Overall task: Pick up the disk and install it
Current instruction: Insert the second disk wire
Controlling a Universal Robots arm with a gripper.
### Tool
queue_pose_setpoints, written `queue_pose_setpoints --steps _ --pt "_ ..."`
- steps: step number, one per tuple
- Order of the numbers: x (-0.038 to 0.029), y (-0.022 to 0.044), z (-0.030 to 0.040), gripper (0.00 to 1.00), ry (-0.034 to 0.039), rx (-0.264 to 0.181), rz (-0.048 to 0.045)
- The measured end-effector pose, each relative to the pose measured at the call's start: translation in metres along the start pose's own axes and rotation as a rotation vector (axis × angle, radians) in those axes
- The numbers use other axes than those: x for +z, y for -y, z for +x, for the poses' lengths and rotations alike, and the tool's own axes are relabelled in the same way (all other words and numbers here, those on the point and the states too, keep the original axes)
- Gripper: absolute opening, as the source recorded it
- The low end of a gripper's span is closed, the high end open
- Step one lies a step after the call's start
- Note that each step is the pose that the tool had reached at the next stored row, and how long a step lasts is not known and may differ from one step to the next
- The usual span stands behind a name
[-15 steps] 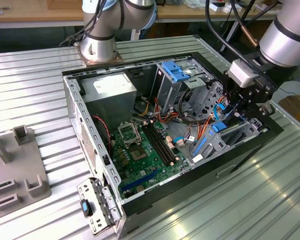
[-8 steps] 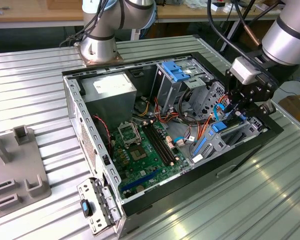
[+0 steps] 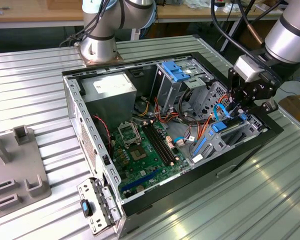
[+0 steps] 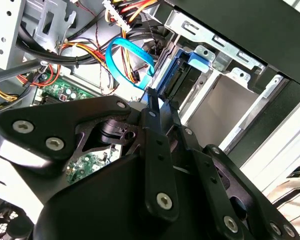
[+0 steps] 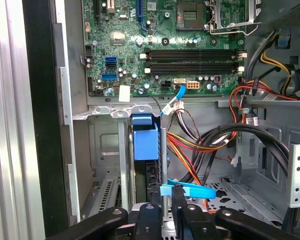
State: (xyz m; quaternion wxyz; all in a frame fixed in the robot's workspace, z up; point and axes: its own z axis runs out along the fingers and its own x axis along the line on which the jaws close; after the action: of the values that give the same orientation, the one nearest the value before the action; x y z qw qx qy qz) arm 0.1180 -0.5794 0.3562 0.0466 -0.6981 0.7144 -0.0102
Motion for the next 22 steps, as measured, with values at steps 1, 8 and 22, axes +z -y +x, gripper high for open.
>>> queue_pose_setpoints --steps 1,8,22 --pt "0.0 0.0 0.0 0.24 0.0 0.0 -0.0001" --pt "0.0 0.0 0.0 0.24 0.0 0.0 -0.0002" --pt "-0.0075 0.0232 -0.001 0.24 0.0108 -0.112 -0.0063"
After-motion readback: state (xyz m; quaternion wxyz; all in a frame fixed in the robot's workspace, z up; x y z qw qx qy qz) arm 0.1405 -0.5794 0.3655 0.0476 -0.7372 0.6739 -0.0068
